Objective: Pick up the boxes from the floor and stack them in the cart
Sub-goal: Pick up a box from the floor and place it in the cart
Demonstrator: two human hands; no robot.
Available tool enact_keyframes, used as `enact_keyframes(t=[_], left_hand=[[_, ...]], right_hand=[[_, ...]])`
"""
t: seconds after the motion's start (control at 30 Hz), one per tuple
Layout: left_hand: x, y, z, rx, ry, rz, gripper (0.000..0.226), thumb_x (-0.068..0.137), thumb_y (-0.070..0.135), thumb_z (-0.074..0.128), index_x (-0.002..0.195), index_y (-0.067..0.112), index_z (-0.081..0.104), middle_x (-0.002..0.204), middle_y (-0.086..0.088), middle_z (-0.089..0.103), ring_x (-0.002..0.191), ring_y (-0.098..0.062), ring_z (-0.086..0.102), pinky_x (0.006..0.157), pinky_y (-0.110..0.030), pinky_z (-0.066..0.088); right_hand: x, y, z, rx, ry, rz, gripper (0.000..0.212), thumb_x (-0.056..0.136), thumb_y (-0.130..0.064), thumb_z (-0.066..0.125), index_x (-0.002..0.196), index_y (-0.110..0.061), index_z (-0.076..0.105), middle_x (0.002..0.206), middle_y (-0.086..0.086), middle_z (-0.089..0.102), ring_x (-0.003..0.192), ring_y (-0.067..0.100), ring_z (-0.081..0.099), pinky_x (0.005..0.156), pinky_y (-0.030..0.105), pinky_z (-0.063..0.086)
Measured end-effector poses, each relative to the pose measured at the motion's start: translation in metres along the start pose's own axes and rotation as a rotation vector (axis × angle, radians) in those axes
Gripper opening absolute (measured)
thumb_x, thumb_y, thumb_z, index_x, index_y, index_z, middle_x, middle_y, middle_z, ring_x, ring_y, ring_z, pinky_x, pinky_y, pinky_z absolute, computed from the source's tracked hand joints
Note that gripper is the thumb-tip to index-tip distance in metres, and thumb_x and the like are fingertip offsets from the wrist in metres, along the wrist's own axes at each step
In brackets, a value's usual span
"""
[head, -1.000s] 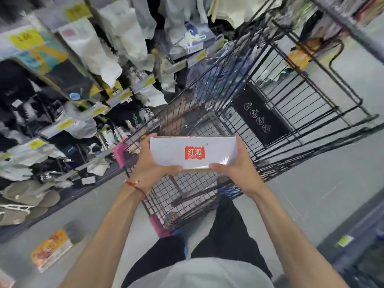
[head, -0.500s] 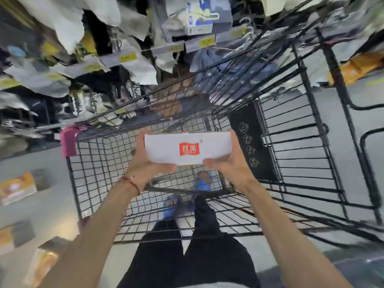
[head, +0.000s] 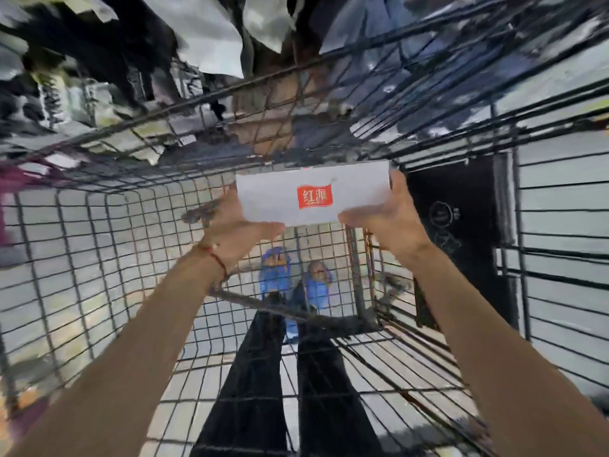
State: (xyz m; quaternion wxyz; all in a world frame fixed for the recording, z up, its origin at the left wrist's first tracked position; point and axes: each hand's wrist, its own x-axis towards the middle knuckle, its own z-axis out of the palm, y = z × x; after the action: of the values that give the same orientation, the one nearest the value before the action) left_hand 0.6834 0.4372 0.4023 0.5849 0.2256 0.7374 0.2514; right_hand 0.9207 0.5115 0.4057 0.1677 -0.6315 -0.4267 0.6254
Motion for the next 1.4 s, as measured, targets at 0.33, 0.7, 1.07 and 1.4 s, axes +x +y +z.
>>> enact_keyframes(t=[0.33,0.7,1.07,1.4], left_hand=[[0.047,-0.012,0.015,-0.074,0.030,0.076,0.076,0.076,-0.006,0.078,0.137,0.017,0.039,0.124,0.005,0.063,0.114,-0.006,0.060,0.089,-0.023,0.055],[0.039,-0.002,0.010,0.030,-0.010,0.064,0.079,0.086,0.008,0.075,0.145,0.024,0.024,0.114,0.018,0.056,0.100,0.006,0.054,0.078,-0.006,0.044],[-0.041,-0.001,-0.008,-0.067,0.127,0.020,0.064,0.092,0.009,0.069,0.148,0.013,0.039,0.136,0.002,0.056,0.114,-0.014,0.060,0.083,-0.003,0.044],[-0.187,-0.015,-0.034,-0.195,0.268,0.103,0.027,0.094,0.014,0.065,0.100,0.040,0.064,0.116,0.008,0.071,0.116,-0.017,0.062,0.106,-0.049,0.047]], right_hand=[[0.060,-0.005,-0.003,-0.118,-0.055,-0.098,0.081,0.068,0.028,0.077,0.136,0.000,0.041,0.123,0.005,0.062,0.103,-0.009,0.067,0.081,0.020,0.060],[0.047,0.003,0.009,-0.298,0.167,-0.053,0.094,0.066,-0.016,0.096,0.143,-0.032,0.045,0.143,0.000,0.053,0.133,0.016,0.051,0.112,0.045,0.049],[-0.062,0.003,0.070,-0.142,0.282,-0.014,0.064,0.092,-0.009,0.071,0.149,-0.022,0.045,0.142,-0.011,0.045,0.138,0.011,0.043,0.118,0.046,0.042],[-0.191,-0.020,0.088,-0.084,0.017,-0.112,0.030,0.099,-0.006,0.065,0.124,-0.021,0.066,0.125,-0.007,0.065,0.122,0.012,0.057,0.078,-0.001,0.042]])
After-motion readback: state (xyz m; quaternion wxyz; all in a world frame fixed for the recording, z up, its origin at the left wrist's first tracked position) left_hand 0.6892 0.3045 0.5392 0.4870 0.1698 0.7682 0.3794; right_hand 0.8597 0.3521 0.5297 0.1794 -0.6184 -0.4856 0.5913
